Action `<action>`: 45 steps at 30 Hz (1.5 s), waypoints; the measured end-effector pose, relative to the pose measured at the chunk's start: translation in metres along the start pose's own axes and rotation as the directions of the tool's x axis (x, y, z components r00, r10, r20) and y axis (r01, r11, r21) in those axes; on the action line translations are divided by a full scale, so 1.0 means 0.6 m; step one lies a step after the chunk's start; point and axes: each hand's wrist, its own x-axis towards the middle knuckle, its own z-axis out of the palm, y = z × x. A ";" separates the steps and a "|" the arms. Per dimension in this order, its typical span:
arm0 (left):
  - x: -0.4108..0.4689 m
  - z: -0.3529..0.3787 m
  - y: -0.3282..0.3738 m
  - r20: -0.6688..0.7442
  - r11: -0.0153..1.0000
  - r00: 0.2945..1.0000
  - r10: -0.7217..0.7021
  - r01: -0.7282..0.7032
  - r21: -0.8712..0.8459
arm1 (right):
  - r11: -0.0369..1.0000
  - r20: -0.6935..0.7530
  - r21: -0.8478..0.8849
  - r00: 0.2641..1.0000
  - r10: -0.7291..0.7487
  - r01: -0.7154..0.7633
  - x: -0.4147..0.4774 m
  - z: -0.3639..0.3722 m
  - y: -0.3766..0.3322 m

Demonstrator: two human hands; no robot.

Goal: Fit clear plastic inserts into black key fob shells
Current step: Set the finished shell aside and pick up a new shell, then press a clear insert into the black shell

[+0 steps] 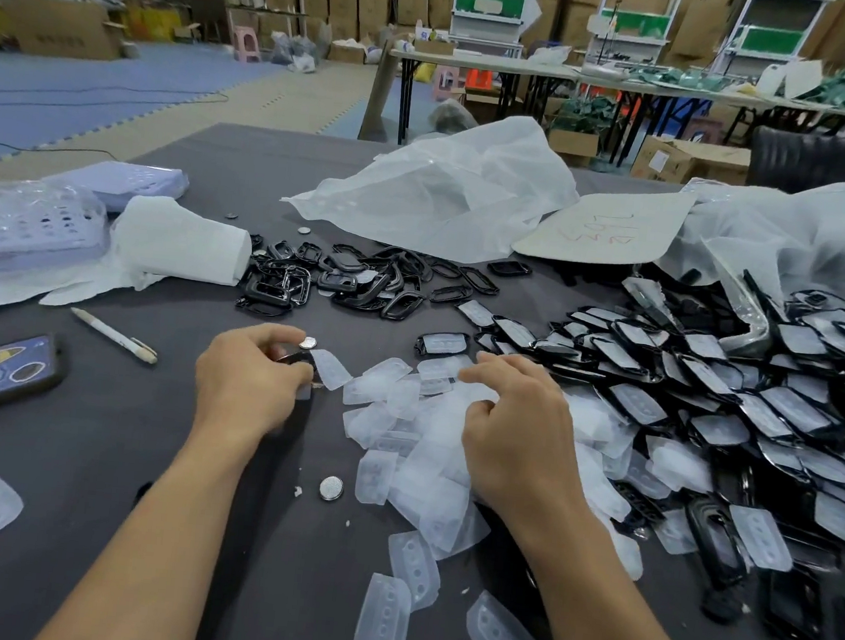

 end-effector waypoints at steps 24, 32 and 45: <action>-0.078 0.038 0.052 0.274 0.902 0.931 0.239 -0.109 -0.417 | 0.861 0.008 0.503 0.997 0.081 -0.074 -0.009 0.017 -0.029; -0.130 0.070 0.075 0.317 0.870 0.811 0.492 -0.445 -0.210 | 0.851 -0.025 0.522 0.996 0.089 -0.063 -0.003 0.002 -0.023; -0.100 0.114 0.079 0.415 0.673 0.901 0.124 0.231 -0.703 | 0.920 -0.122 -0.268 0.958 0.261 -0.285 0.220 -0.167 0.164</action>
